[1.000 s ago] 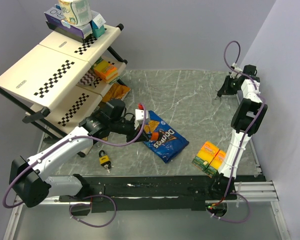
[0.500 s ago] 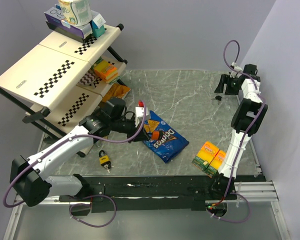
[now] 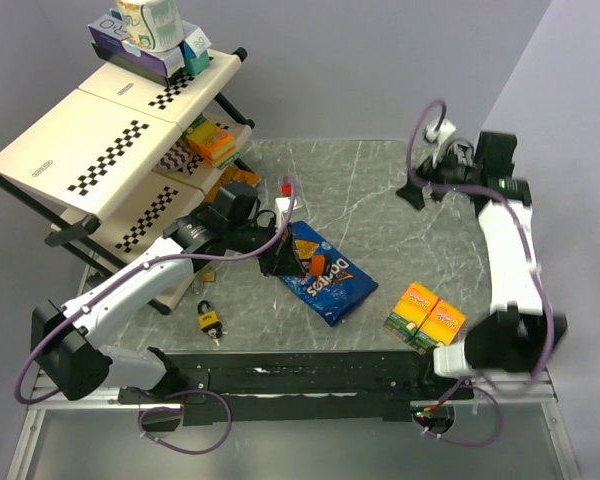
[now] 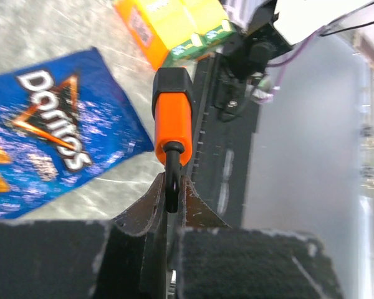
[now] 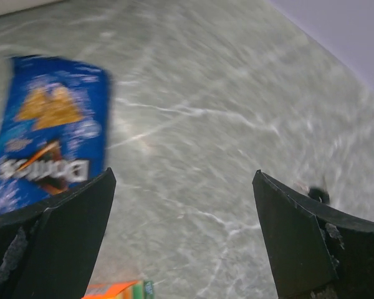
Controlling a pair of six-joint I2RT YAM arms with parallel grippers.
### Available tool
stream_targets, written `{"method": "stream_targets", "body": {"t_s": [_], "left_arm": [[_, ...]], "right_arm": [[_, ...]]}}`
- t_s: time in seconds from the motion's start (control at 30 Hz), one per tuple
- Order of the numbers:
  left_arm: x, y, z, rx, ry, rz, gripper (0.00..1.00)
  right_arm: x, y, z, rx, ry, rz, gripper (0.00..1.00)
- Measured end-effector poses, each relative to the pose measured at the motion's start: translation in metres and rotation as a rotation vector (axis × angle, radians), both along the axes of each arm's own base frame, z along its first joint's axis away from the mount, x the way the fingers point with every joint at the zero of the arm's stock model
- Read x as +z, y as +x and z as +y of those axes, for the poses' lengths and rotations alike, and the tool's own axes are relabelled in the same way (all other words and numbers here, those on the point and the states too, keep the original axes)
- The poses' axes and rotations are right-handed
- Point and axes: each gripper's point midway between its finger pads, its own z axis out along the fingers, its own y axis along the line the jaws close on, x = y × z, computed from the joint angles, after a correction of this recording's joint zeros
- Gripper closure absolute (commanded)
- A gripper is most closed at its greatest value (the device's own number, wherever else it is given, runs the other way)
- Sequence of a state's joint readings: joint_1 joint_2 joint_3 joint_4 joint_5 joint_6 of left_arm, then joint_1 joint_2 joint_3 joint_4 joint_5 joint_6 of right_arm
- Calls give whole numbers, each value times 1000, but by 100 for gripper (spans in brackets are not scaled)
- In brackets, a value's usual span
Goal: Lock with the key
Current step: Place the lock at the center of the board.
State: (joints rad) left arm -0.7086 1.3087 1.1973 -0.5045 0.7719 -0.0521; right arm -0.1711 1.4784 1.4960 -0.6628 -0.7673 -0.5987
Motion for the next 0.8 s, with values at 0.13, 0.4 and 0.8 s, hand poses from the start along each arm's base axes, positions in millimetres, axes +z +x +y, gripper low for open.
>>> {"method": "stream_targets", "body": {"t_s": [0.13, 0.4, 0.8], "left_arm": [[-2, -10, -1, -20, 7, 106, 99], [-5, -17, -5, -5, 26, 270, 99], [5, -21, -9, 18, 4, 364, 99]], "right_arm": [[24, -74, 53, 186, -28, -156, 1], [20, -196, 151, 565, -4, -305, 1], [-11, -235, 207, 727, -131, -390, 14]]}}
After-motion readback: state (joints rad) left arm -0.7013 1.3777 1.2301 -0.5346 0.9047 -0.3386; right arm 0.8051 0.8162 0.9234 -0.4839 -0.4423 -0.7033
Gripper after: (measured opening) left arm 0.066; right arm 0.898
